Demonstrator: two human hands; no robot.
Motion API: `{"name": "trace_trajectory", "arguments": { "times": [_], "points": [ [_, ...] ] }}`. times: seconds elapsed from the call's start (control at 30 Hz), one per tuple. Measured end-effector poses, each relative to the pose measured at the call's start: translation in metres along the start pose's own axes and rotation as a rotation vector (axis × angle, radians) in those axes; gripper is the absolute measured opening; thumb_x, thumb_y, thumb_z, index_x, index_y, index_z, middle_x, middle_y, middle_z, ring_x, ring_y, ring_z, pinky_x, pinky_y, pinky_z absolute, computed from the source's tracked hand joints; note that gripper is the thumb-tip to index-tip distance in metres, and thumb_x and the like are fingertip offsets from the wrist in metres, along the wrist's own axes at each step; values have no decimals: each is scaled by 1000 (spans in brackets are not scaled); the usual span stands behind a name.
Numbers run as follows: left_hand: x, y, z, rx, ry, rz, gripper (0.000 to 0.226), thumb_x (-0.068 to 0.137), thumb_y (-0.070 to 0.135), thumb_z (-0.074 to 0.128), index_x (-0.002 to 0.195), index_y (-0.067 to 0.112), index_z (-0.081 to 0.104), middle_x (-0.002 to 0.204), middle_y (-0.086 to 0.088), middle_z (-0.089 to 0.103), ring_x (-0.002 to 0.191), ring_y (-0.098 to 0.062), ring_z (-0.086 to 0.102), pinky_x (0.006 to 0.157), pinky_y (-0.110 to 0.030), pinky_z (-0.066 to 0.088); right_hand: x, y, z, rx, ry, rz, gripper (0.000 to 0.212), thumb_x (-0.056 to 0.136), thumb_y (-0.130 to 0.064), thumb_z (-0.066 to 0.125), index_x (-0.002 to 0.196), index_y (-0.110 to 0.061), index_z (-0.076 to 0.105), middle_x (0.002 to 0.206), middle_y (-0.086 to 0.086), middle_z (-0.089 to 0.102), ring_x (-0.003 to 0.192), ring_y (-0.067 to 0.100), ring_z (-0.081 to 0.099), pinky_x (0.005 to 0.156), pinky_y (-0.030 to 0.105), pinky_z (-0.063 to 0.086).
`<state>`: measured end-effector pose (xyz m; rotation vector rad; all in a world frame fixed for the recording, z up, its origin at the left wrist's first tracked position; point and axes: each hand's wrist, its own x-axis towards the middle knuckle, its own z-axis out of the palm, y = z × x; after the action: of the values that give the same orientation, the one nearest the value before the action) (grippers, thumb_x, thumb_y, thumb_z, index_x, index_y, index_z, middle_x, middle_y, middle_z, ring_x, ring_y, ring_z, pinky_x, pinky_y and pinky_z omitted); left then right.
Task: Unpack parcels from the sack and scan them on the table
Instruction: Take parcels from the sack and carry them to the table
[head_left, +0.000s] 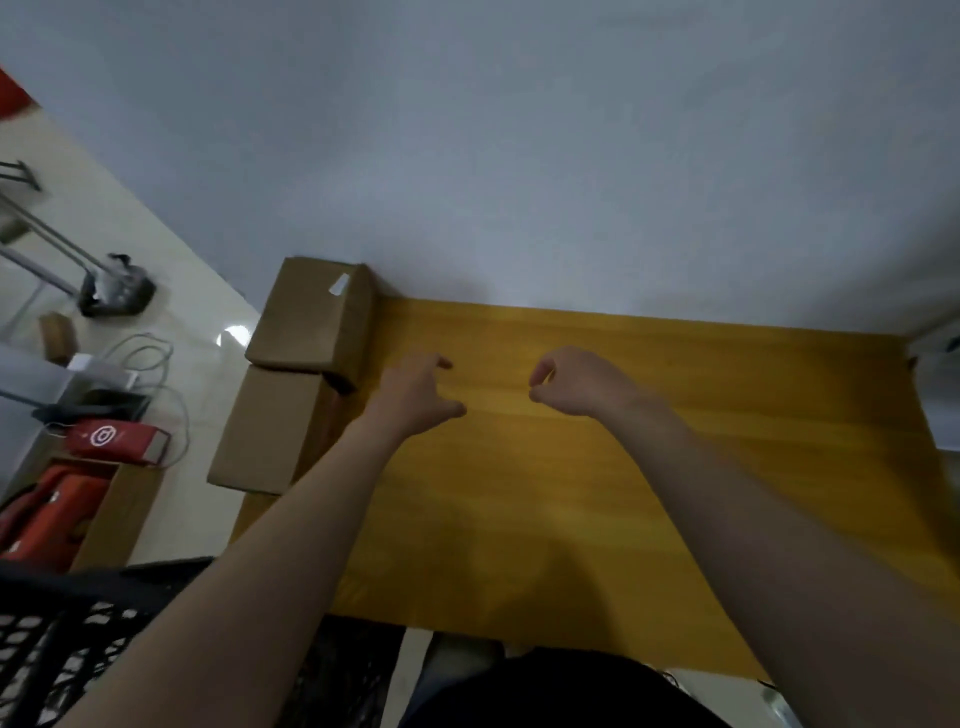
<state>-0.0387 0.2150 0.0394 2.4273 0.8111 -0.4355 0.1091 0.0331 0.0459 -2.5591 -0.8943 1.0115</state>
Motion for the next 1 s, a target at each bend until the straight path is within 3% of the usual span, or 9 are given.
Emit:
{"name": "trace_trajectory", "arguments": {
  "times": [0.17,0.27,0.4,0.53,0.63,0.7,0.8,0.9,1.0],
  "points": [
    [79,-62,-38,-61,105,-190,78,88,44,77,151,18,40,151,-14,43,139,-39,40,111,-54,41,77,-39,9,-32,-61,34,20,100,-33,62,115,-24,72,107,-2,66,91,21,63,84,42,55],
    [118,-93,-47,44,134,-195,74,91,43,73,152,16,40,150,-13,45,138,-37,42,112,-52,40,122,-66,22,-84,-110,20,21,101,-34,60,118,-25,69,114,0,67,99,24,65,90,48,56],
    [159,-127,-50,44,208,-232,66,93,40,67,149,18,41,153,-14,41,144,-38,35,114,-62,33,168,-108,41,-105,-156,-9,21,102,-32,57,119,-24,68,115,3,67,99,26,65,90,49,57],
    [190,-161,-57,1,261,-486,87,87,49,70,157,19,27,167,-20,16,156,-44,2,118,-72,13,196,-124,47,-116,-135,24,22,104,-30,53,117,-21,68,109,5,68,91,27,66,82,45,58],
    [209,-193,-66,-34,234,-589,114,73,51,87,159,24,16,169,-21,2,154,-48,-6,117,-74,13,211,-126,48,-115,-113,53,21,103,-29,52,114,-20,69,114,5,68,95,27,65,81,42,57],
    [220,-212,-72,-52,172,-635,129,66,56,91,161,28,7,169,-22,-4,154,-50,-3,115,-74,16,216,-124,49,-99,-95,67,20,101,-29,55,115,-23,68,117,1,66,98,25,63,78,38,53],
    [227,-229,-74,-74,130,-640,135,58,65,91,160,28,10,163,-22,11,149,-49,17,112,-71,26,221,-118,56,-50,-86,84,21,98,-31,58,118,-28,65,117,-2,64,99,22,62,78,36,52],
    [222,-216,-60,-228,117,-456,122,60,46,97,155,28,23,151,-17,28,136,-46,39,107,-61,41,220,-113,65,40,-55,83,30,96,-34,59,126,-31,61,119,-3,63,98,19,62,84,39,56],
    [205,-167,-24,-344,29,-270,111,65,26,96,152,33,27,150,-12,33,129,-39,50,102,-54,49,215,-100,70,232,20,123,46,98,-36,58,142,-27,49,116,-6,59,86,12,60,78,39,56]
  ]
}}
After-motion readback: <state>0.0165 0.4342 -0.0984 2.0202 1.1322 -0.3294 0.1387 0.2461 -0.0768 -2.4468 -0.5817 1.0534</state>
